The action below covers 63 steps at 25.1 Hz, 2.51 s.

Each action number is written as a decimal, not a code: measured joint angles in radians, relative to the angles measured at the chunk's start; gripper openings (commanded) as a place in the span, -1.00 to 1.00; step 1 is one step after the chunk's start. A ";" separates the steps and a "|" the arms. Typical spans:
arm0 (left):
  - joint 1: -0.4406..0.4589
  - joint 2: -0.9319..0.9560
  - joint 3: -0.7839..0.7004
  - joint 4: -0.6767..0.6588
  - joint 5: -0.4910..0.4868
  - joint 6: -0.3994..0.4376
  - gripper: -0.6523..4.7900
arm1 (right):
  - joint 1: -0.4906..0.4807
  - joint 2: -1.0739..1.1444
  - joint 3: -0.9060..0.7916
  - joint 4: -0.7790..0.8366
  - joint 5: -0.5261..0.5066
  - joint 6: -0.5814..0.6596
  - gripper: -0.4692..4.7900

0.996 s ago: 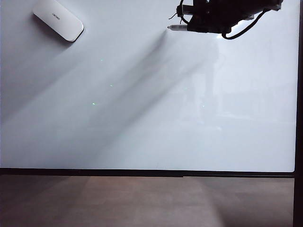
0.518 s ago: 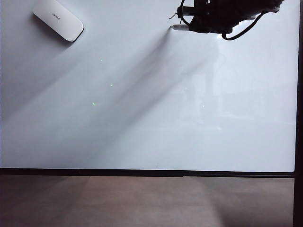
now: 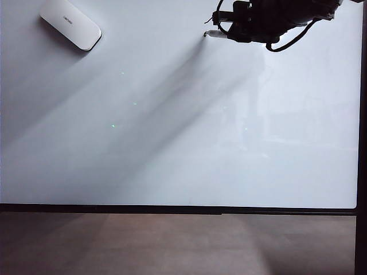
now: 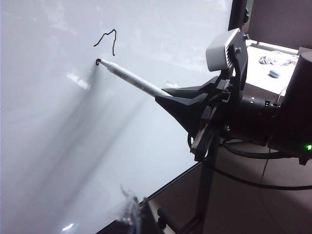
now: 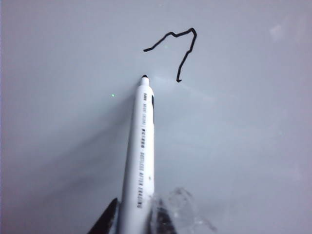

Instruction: Reach to the right to find the marker pen, pick it up, and write the number 3 on the whiteboard.

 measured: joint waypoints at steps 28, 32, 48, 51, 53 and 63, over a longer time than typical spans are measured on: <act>0.000 0.000 0.000 -0.008 0.000 0.000 -0.78 | 0.002 -0.034 0.000 -0.071 0.111 -0.002 -0.67; 0.000 0.000 0.000 -0.009 0.000 0.000 -0.78 | 0.002 -0.034 0.000 -0.085 0.113 -0.001 -0.67; 0.000 0.000 0.000 -0.008 0.000 0.000 -0.78 | 0.001 -0.034 0.000 -0.171 0.084 0.024 -0.67; 0.000 0.000 0.000 -0.009 0.000 0.000 -0.78 | 0.001 -0.034 0.000 -0.186 0.084 0.024 -0.67; 0.000 0.000 0.000 -0.008 0.000 0.000 -0.78 | 0.001 -0.034 0.000 -0.188 0.083 0.024 -0.67; 0.000 0.000 0.000 -0.008 0.000 0.000 -0.78 | 0.000 -0.077 0.000 -0.203 0.014 0.025 -0.67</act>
